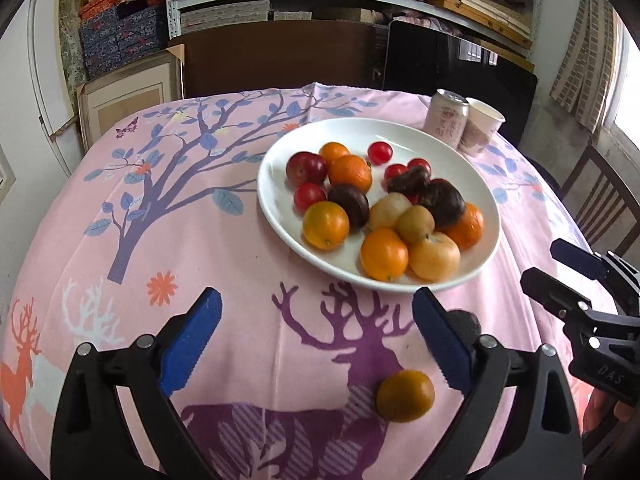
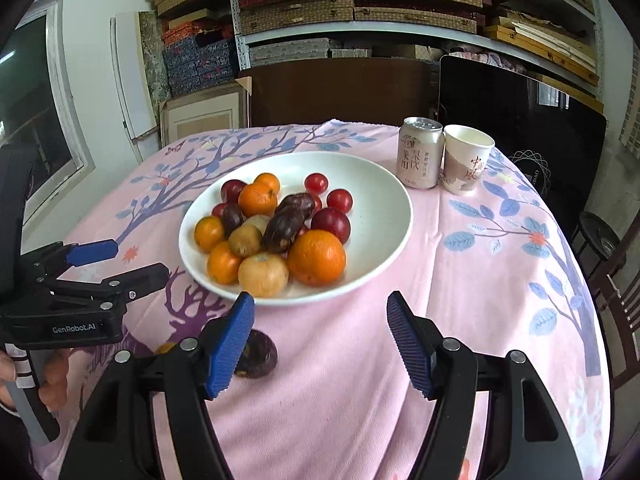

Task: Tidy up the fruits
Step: 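Carry the purple fruit and red tomato onto the white plate and release both, then grasp an orange tomato with the left gripper while the right gripper grasps a dark purple fruit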

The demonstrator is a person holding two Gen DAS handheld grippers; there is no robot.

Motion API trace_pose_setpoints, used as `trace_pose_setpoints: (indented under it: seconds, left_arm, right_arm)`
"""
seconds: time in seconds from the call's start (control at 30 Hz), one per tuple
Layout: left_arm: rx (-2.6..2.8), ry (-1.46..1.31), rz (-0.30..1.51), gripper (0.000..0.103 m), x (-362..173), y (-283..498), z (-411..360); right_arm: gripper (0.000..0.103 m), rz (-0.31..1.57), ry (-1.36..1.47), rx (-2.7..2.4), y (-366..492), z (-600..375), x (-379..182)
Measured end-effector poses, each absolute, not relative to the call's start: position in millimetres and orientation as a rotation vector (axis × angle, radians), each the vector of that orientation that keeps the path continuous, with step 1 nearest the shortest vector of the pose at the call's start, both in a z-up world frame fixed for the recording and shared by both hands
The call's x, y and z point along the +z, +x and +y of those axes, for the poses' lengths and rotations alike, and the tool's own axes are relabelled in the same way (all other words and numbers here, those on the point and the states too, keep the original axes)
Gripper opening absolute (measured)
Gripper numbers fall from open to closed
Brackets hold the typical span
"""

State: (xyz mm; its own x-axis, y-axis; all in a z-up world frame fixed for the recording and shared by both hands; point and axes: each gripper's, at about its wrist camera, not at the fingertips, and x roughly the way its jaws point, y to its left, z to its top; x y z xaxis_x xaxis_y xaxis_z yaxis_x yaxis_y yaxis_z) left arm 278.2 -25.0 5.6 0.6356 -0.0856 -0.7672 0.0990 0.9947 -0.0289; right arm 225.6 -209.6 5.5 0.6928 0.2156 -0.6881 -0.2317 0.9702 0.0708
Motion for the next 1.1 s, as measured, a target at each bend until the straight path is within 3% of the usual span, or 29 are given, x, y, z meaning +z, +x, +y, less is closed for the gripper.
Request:
trace_pose_setpoints:
  seconds: [0.37,0.43,0.47,0.5,1.03,1.07,1.1]
  left_arm:
    - [-0.212,0.054,0.925,0.094,-25,240,-51]
    - [-0.238,0.064,0.941,0.068,-33,241,-56]
    - [-0.283,0.057,0.969,0.041,-37,242,-58]
    - [-0.327,0.033,0.989,0.036,-40,243,-59]
    - [-0.231,-0.067,0.909,0.036,-21,248,-6]
    - [-0.239,-0.071,0.902,0.036,-21,248,-4]
    - [-0.241,-0.07,0.89,0.036,-19,248,-3]
  right_arm:
    - [0.07,0.772,0.054,0.249,201,-226,-16]
    - [0.07,0.784,0.068,0.259,201,-228,-19]
    - [0.07,0.793,0.08,0.273,201,-228,-21]
    - [0.07,0.799,0.089,0.285,201,-228,-23]
    - [0.069,0.929,-0.131,0.311,214,-161,-53]
    - [0.067,0.922,-0.131,0.305,217,-158,-52]
    - [0.055,0.927,-0.133,0.307,221,-156,-53]
